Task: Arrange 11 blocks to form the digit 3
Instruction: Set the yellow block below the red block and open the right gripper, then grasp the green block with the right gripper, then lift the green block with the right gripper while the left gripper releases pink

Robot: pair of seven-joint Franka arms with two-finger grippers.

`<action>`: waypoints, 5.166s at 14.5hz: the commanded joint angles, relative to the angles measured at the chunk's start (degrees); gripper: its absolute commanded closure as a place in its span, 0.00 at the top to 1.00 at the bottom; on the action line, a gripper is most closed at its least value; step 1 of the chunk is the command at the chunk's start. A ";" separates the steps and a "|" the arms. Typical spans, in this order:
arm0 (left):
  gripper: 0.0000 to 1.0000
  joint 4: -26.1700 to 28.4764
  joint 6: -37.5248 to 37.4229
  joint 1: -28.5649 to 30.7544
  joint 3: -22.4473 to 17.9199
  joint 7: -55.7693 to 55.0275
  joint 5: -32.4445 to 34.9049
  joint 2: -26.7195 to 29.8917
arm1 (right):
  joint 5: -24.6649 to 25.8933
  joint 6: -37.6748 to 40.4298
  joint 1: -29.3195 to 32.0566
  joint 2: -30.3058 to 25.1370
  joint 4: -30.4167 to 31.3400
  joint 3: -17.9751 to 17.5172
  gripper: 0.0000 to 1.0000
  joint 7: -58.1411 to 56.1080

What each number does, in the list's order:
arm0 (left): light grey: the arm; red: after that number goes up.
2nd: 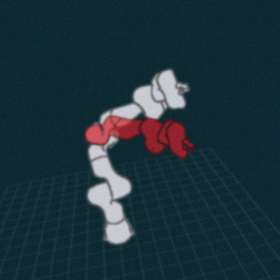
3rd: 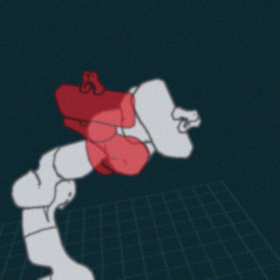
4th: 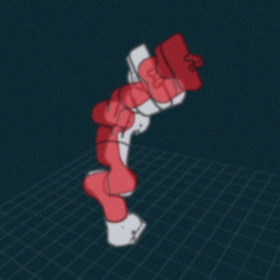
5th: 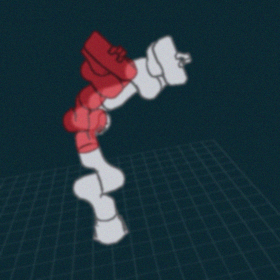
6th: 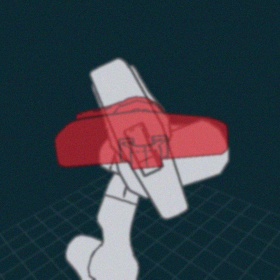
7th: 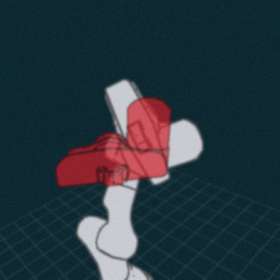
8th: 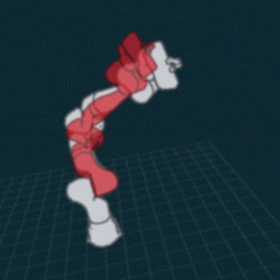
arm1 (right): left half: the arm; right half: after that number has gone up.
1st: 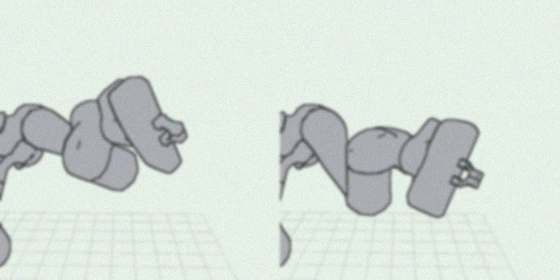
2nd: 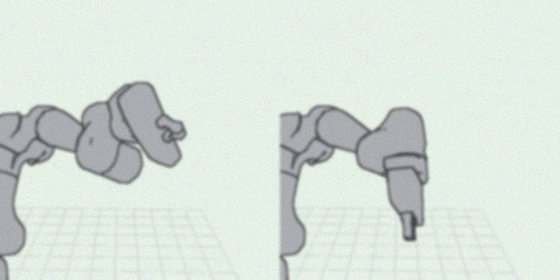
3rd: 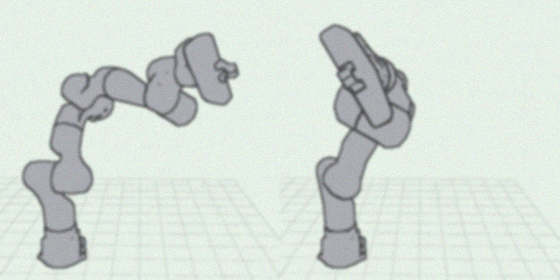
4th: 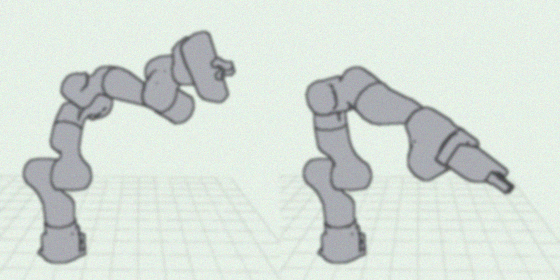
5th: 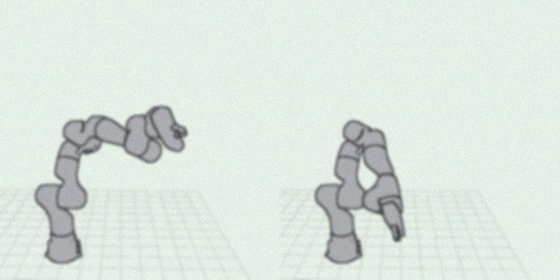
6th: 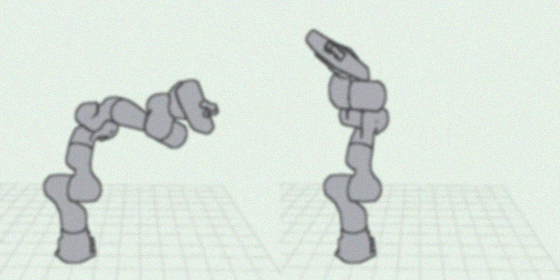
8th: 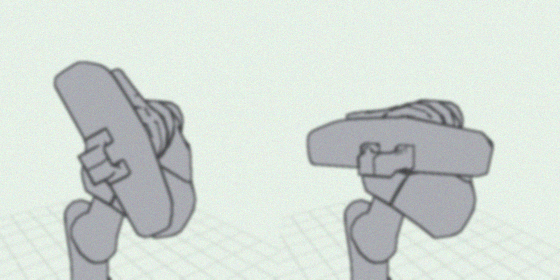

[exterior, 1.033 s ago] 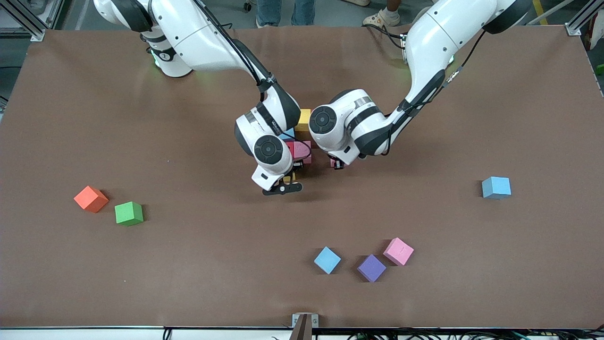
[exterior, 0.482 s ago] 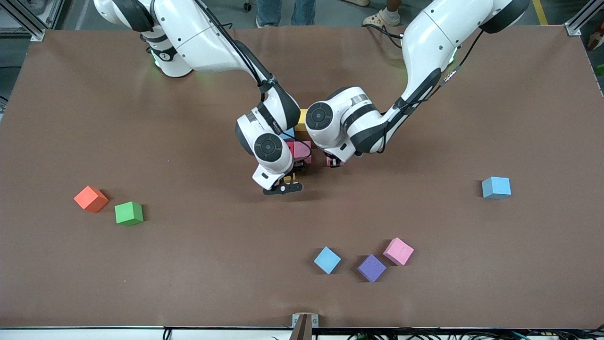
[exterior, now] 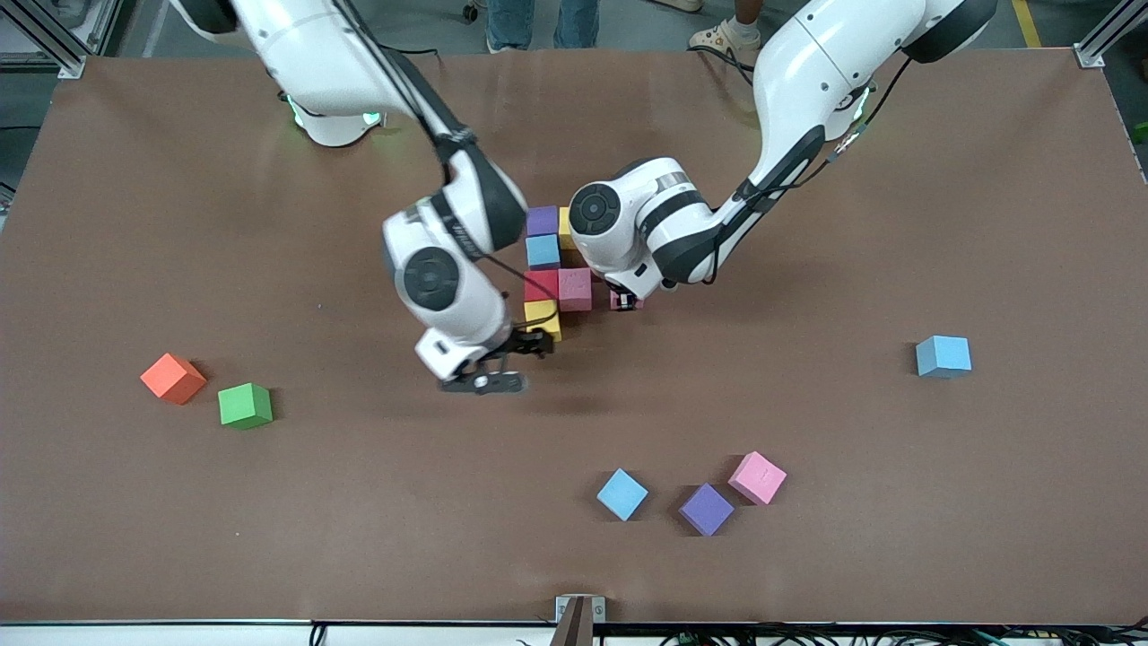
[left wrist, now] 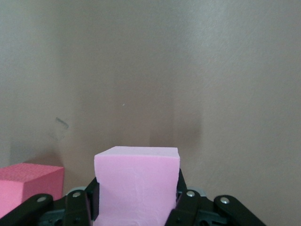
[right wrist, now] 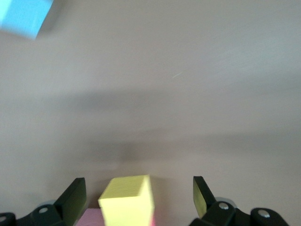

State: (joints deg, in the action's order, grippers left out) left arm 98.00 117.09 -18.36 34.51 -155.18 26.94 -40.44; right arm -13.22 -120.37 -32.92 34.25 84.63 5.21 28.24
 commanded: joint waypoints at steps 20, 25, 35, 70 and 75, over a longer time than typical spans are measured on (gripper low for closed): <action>0.09 -3.96 1.91 -5.63 -2.96 -3.55 3.91 -4.65 | 11.28 -5.37 32.39 -2.70 12.65 0.33 1.00 -45.46; 0.09 -4.31 1.91 -5.98 -2.96 -3.63 3.91 -4.74 | 11.20 -7.86 33.19 -1.38 13.28 0.33 1.00 -51.62; 0.09 -4.40 1.91 -6.07 -2.96 -5.38 3.82 -5.09 | 11.37 -9.36 34.51 0.99 13.20 0.33 1.00 -53.81; 1.00 -6.86 -7.30 -5.55 -1.73 6.36 1.01 3.78 | 4.25 0.99 8.41 5.73 -1.29 0.41 0.34 -17.65; 1.00 -6.24 -9.25 2.09 -1.56 29.63 -0.84 5.45 | -1.35 2.51 4.36 7.32 -3.59 0.24 0.30 -8.90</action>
State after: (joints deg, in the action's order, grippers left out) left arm 90.25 108.39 -19.68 32.58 -133.75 27.33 -36.67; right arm -11.32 -118.78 -28.54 39.96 83.17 4.89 17.62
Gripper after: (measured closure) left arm 0.000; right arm 0.445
